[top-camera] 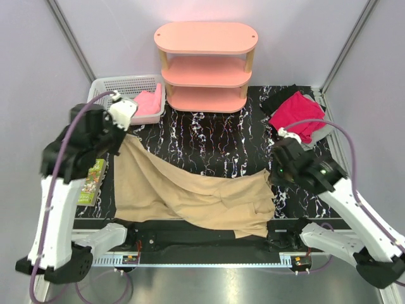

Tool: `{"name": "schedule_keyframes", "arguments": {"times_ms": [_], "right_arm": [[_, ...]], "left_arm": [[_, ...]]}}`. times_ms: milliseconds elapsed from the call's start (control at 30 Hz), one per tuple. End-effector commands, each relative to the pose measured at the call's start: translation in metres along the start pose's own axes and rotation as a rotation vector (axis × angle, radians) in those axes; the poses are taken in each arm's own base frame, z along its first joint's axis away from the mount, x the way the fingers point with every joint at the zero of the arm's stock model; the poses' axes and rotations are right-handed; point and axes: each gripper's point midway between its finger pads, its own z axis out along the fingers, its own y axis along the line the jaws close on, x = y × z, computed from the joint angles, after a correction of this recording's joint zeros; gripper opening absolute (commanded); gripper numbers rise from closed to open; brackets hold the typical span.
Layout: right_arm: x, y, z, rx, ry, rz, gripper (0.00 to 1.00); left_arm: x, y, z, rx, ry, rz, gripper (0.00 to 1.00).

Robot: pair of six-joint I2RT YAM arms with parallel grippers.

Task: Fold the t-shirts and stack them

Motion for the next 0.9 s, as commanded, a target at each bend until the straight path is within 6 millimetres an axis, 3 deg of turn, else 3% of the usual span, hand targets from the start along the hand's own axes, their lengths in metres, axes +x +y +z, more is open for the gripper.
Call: {"name": "schedule_keyframes", "arguments": {"times_ms": [0,67,167,267,367,500,567,600,700,800,867], "right_arm": [[-0.042,0.003,0.026,0.073,-0.145,-0.014,0.00],[-0.046,-0.003,0.052,0.121,-0.116,-0.008,0.00],[-0.045,-0.016,0.087,0.167,-0.061,0.026,0.00],[-0.044,-0.027,0.113,0.194,-0.038,0.048,0.00],[-0.037,-0.037,0.141,0.212,0.035,0.071,0.01],[-0.024,-0.039,0.180,0.239,0.135,0.079,0.44],[-0.027,-0.040,0.187,0.246,0.143,0.090,0.51],[-0.027,-0.041,0.189,0.252,0.148,0.098,0.65],[-0.036,-0.046,0.185,0.255,0.122,0.122,0.82],[-0.038,-0.049,0.176,0.223,0.109,0.162,0.83],[-0.028,-0.045,0.173,0.183,0.130,0.182,0.78]], "left_arm": [[-0.007,-0.002,0.071,-0.002,0.005,0.001,0.00],[0.004,-0.008,0.106,0.012,0.062,0.010,0.00],[0.021,-0.012,0.143,0.011,0.141,0.021,0.00],[0.035,-0.013,0.163,0.004,0.186,0.041,0.00],[0.043,-0.012,0.168,-0.010,0.195,0.055,0.00],[0.047,-0.013,0.167,-0.013,0.196,0.055,0.00],[0.048,-0.014,0.165,-0.010,0.190,0.054,0.00],[0.048,-0.014,0.164,-0.011,0.187,0.054,0.00],[0.051,-0.012,0.160,-0.020,0.188,0.065,0.00],[0.053,-0.009,0.157,-0.036,0.189,0.080,0.00],[0.053,-0.007,0.155,-0.041,0.186,0.085,0.00]]}}
